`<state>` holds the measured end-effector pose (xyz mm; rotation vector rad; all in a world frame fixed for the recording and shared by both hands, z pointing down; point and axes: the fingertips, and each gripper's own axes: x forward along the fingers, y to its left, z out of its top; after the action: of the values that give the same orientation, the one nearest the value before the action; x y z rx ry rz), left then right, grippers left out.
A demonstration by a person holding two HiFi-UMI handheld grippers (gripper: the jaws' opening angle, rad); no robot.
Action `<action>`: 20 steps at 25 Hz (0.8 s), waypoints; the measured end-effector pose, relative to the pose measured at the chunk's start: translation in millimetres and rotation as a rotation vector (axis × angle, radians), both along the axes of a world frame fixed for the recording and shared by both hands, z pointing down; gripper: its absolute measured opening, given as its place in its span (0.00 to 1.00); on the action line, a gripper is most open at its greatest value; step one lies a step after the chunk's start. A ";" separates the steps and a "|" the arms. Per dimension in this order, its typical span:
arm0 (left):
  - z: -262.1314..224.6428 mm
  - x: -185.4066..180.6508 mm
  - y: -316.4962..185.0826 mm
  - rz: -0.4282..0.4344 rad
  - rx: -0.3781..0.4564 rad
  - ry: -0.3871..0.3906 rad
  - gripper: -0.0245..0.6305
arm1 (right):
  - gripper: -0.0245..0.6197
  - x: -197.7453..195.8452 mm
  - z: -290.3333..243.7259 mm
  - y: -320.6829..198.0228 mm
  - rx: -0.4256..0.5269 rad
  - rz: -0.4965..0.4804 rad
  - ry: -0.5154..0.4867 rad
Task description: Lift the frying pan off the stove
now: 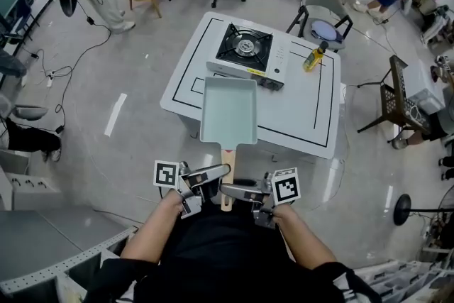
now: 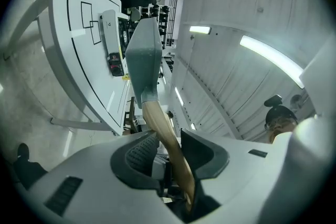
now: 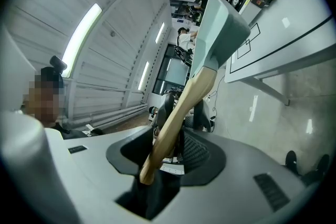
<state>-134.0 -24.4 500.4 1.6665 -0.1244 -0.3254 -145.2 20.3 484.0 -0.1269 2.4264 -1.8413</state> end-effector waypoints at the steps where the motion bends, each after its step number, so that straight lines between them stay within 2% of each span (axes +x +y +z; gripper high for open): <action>1: 0.2 4.9 2.0 -0.005 0.003 -0.004 0.27 | 0.30 5.0 0.2 2.5 -0.001 -0.007 -0.002; 10: 0.7 34.3 26.5 -0.056 -0.015 0.002 0.27 | 0.31 35.9 1.9 27.7 -0.010 -0.052 -0.018; 20: -4.2 42.0 34.1 -0.105 0.001 0.037 0.27 | 0.31 47.5 -3.2 35.8 -0.001 -0.099 -0.025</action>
<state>-92.0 9.7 496.2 1.6577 -0.1844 -0.4348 -97.8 56.0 480.8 0.0164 2.4568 -1.8709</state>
